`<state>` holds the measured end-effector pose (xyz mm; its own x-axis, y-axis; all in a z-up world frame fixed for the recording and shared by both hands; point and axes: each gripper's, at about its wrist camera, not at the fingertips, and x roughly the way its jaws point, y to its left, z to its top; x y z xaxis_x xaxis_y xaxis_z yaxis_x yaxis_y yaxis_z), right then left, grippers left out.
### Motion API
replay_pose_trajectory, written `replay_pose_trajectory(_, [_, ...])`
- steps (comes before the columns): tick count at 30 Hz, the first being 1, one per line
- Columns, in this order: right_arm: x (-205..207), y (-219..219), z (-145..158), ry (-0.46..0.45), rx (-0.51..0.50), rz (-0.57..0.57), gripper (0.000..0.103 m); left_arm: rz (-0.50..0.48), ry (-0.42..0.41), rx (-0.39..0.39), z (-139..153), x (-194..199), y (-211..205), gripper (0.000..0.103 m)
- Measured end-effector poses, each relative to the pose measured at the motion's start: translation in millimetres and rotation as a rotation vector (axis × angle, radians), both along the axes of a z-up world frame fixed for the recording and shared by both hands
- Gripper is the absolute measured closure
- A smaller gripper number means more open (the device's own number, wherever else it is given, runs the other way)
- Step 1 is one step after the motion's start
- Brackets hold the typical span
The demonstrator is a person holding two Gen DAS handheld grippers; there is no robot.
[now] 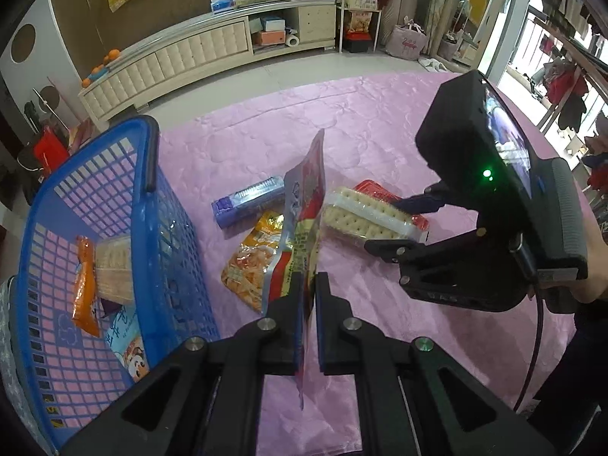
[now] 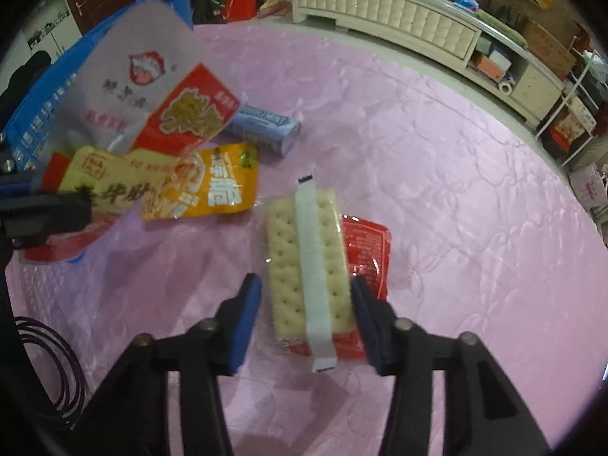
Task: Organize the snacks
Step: 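Carry the sausage packet and white-banded cracker pack toward the basket with both tools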
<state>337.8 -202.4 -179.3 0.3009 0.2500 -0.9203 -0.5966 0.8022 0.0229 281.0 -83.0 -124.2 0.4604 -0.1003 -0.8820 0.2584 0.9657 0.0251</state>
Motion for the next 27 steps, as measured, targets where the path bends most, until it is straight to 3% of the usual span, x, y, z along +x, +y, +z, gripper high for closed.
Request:
replay_pose_trajectory(7, [-34.2, -14.5, 26.1, -0.053, 0.053, -0.026, 0.058, -0.012, -0.065, -0.064, 19.9, -29.0, -2.6, 0.098])
replay_pose_trajectory(15, [-76.9, -18.5, 87.7, -0.135, 0.083, -0.073, 0.058, -0.009, -0.136, -0.137, 54.4, -70.8, 6.0, 0.098])
replay_pose_trajectory(27, [-111.3, 25.3, 163.1, -0.256, 0.167, -0.057, 0.058, 0.037, -0.295, -0.154, 123.0, -116.7, 59.6, 0.098])
